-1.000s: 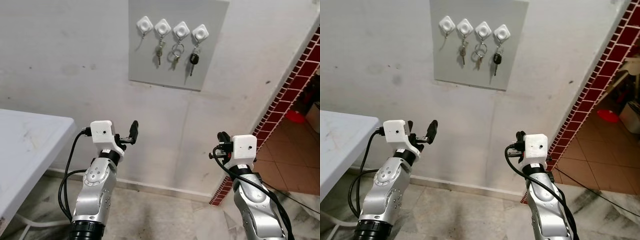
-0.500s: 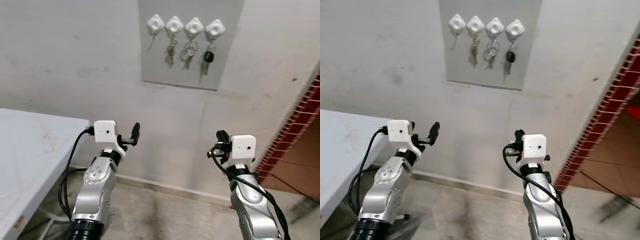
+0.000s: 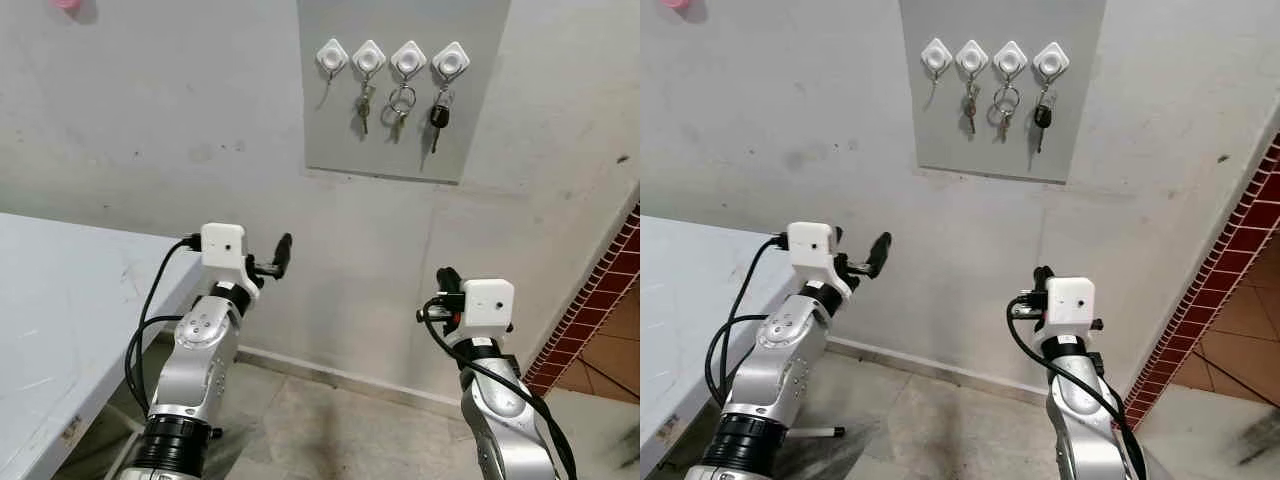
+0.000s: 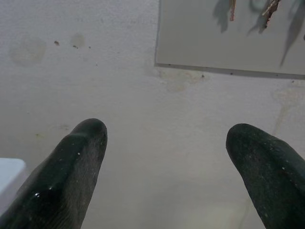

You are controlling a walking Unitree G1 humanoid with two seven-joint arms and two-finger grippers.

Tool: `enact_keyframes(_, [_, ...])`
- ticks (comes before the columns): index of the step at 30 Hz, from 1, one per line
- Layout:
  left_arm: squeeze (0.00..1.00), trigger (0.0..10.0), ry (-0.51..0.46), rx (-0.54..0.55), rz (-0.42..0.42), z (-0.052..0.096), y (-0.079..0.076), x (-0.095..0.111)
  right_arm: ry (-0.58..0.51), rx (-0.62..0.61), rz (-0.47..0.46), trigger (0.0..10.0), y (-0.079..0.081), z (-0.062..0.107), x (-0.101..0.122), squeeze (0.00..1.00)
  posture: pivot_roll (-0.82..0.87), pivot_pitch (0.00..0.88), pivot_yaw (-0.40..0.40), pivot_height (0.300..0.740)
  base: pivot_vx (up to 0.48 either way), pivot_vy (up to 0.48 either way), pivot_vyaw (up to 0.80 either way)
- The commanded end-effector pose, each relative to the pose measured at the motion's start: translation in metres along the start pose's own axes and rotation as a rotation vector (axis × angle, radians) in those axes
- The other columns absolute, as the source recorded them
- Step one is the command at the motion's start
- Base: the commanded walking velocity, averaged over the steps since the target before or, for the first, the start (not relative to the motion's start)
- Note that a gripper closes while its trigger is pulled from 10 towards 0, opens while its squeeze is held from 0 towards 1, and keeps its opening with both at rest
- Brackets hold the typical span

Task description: Hang keys on a hook

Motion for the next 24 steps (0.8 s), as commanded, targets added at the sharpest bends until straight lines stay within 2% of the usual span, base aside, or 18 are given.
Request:
enact_keyframes(1, [0.00,10.0,0.006,-0.020,-0.015,-0.002,-0.003,-0.001,-0.026,0.002,0.007,10.0,-0.001,-0.005,0.007,0.00,-0.05,0.034,0.084,0.740,0.000,0.000,0.00])
enact_keyframes(5, [0.00,10.0,0.007,-0.047,-0.014,-0.005,-0.010,-0.002,-0.042,-0.007,0.015,10.0,-0.006,-0.008,0.013,0.00,-0.06,0.043,0.070,0.740,0.000,0.000,0.00])
enact_keyframes(7, [0.00,10.0,-0.009,-0.041,0.014,-0.008,-0.014,-0.001,-0.047,-0.019,0.015,10.0,-0.010,-0.009,0.014,0.00,-0.07,0.049,0.064,0.740,0.000,0.000,0.00])
enact_keyframes(11, [0.00,10.0,0.000,-0.020,0.008,-0.008,-0.014,-0.006,-0.022,-0.027,0.040,10.0,-0.010,-0.007,0.007,0.00,-0.08,0.034,0.067,0.740,0.000,0.000,0.00])
enact_keyframes(15, [0.00,10.0,-0.017,-0.034,0.044,-0.014,-0.019,-0.001,-0.032,-0.043,0.009,10.0,-0.011,-0.002,0.010,0.00,-0.10,0.022,0.075,0.740,0.000,0.000,0.00])
enact_keyframes(21, [0.00,10.0,-0.021,-0.032,0.052,-0.019,-0.015,0.001,-0.024,-0.068,0.016,10.0,-0.018,-0.001,0.007,0.00,-0.11,0.004,0.068,0.740,0.000,0.000,0.00])
enact_keyframes(24, [0.00,10.0,-0.002,-0.011,0.035,-0.019,-0.006,-0.001,-0.024,-0.069,0.017,10.0,-0.018,-0.002,0.009,0.00,-0.11,0.000,0.054,0.740,0.000,0.000,0.00])
Point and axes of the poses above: a point about 5 cm out from each wrist's last joint towards the gripper, its own z axis pointing back from the gripper into the wrist, its own x axis along the axis of the wrist's last joint, y = z × x, the point moved 4 cm from there along -z, pointing out of the wrist towards the gripper, and after that the axes turned 11 degrees about z, right-handed, at the moved point
